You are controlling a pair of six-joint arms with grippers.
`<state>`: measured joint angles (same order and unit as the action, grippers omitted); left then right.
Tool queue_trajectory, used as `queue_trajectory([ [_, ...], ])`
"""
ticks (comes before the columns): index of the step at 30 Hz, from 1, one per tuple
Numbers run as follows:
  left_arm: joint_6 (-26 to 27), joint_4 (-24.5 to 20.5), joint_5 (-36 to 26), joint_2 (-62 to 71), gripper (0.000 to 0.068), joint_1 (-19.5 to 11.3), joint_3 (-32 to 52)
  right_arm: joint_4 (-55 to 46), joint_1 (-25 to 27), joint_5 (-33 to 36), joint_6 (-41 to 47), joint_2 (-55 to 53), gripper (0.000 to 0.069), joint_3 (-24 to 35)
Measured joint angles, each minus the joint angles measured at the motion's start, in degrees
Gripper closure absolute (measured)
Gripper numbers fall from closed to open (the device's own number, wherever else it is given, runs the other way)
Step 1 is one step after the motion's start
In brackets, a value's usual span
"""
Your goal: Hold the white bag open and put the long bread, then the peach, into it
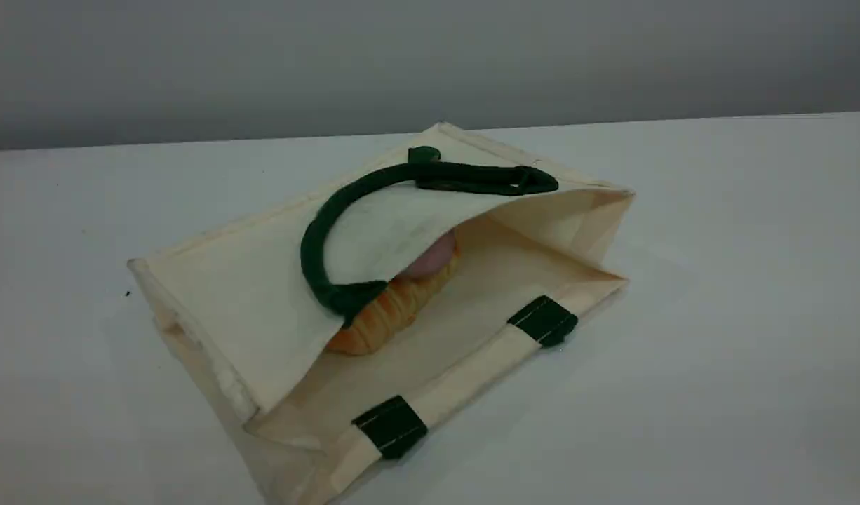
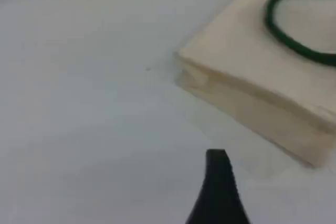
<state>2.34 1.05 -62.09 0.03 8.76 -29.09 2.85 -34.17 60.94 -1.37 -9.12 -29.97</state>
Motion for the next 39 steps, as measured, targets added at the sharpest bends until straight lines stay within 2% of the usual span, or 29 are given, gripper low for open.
queue_trajectory([
  [17, -0.08, 0.43, -0.05, -0.03, 0.0199, -0.19, 0.00, 0.07, -0.31, 0.06, 0.05, 0.00, 0.0147, 0.00],
  [22, -0.08, 0.77, -0.05, -0.03, 0.0199, -4.20, 0.00, 0.44, 8.38, 0.06, 0.00, 0.11, 0.0147, 0.00],
  [26, -0.08, 0.77, -0.05, -0.03, 0.0199, -8.58, 0.00, 0.52, 19.78, 0.06, 0.00, 2.22, 0.0148, 0.00],
  [31, -0.08, 0.72, -0.05, -0.03, 0.0199, -9.59, 0.00, 0.47, 32.13, 0.06, 0.00, 7.15, 0.0148, 0.00],
  [33, -0.08, 0.72, -0.05, -0.03, 0.0199, -9.59, 0.00, 0.47, 34.36, 0.06, 0.00, 8.21, 0.0148, 0.00],
  [39, -0.08, 0.72, -0.05, -0.03, 0.0199, -9.54, 0.00, 0.62, 36.00, 0.12, 0.00, 9.19, 0.0148, 0.00],
])
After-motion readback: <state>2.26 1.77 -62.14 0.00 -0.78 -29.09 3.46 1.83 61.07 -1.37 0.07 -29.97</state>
